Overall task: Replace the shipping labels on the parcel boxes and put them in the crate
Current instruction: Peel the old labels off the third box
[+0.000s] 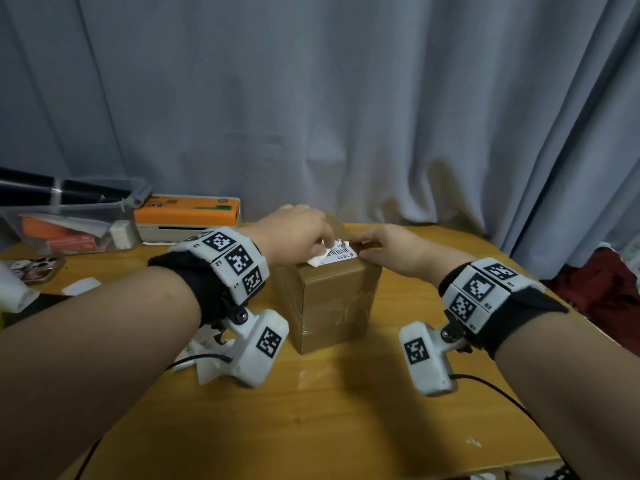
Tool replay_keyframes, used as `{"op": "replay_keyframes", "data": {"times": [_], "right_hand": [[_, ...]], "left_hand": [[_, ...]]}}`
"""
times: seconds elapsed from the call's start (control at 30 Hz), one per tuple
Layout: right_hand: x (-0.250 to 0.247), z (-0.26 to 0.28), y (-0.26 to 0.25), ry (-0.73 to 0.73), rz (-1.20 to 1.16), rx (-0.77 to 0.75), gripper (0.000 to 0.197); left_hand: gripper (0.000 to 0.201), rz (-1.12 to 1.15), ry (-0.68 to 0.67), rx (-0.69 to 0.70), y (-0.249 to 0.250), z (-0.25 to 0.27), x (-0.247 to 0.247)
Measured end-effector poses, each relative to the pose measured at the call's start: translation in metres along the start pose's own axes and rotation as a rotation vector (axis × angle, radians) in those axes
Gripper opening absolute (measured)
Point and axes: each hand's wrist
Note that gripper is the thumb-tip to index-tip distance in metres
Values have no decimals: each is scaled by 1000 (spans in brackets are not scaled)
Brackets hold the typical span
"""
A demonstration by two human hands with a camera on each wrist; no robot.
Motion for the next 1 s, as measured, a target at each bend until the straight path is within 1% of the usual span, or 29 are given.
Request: {"op": "replay_keyframes", "data": {"times": [0.1,0.17,0.23,0.3,0.33,0.4,0.47,0.5,0.57,0.67,0.83,0.9,1.0], "right_hand": [[3,6,0,0,8,43,39],[4,10,-2,8,21,69,38],[3,15,-7,3,-51,130,34],[1,21,-13,16,-93,173,26],[0,24,-15,36,-69,174,22],[-1,27,-16,81,25,151,21],[0,31,-16,100,78,124,20],[0,33,-16,89,81,115,19],[-1,35,-15,58,114,85,21],[-3,33,-13,53,158,24,24],[-6,31,-9,34,81,38,24],[-6,31,-6,28,56,31,25],[-4,32,1,-5,-57,50,23]], "left_hand": [[30,56,4,-57,6,-2,-1],[31,-17,-2,-96,13,-3,-5],[31,-99,58,-111,21,-1,-10],[29,-99,154,-68,29,0,-14],[26,-85,159,-19,33,0,-14],[19,-55,47,45,42,-2,-11],[19,15,-69,-1,48,-4,-8],[21,51,-91,-32,48,-5,-6],[24,99,-78,-62,47,-7,-5],[23,87,-73,-81,50,-12,-6],[12,-2,-149,-98,61,-24,-13],[14,-27,-175,-107,62,-28,-14],[25,-73,-200,-132,62,-33,-11]]}}
Point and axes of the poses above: each hand's wrist, its own z-axis away from the middle knuckle, its own x-axis out of the palm, y = z × x, and after that the axes turned 8 degrees about x, right-handed
